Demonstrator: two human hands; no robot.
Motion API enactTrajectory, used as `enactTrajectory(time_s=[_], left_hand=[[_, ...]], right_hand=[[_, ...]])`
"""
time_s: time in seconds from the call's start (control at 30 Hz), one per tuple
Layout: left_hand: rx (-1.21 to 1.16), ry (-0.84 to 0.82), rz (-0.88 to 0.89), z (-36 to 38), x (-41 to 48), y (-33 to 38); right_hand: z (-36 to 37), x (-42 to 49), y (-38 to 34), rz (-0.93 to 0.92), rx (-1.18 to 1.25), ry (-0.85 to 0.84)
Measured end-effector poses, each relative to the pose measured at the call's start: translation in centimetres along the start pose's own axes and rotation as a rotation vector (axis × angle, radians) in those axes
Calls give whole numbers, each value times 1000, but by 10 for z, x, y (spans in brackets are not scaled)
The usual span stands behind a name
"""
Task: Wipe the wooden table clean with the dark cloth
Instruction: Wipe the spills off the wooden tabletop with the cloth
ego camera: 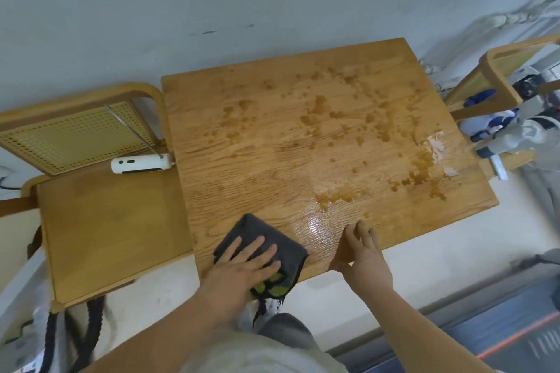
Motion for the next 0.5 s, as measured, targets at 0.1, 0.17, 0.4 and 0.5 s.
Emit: enactTrajectory(time_s=[0.1,0.17,0.4,0.5], left_hand=[[54,-73,8,-16,13,-34],[-28,47,-201,-38,25,-47],[-92,46,-227,-13,42,42],[-11,-71,3,-4,55,49]], right_hand=[[-11,-3,-3,11,89,50],[-24,-2,2,51,141,77],[-50,22,55,161,-31,-7],[-48,30,65,121,-65,3]])
Point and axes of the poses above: each hand's wrist, its own x-axis towards the middle knuckle, its own z-axis out of the palm, y = z × x, the point moved 10 cm from there along x, towards the middle knuckle, and after that the axes turned 8 degrees about -z, right-handed, at the moved point
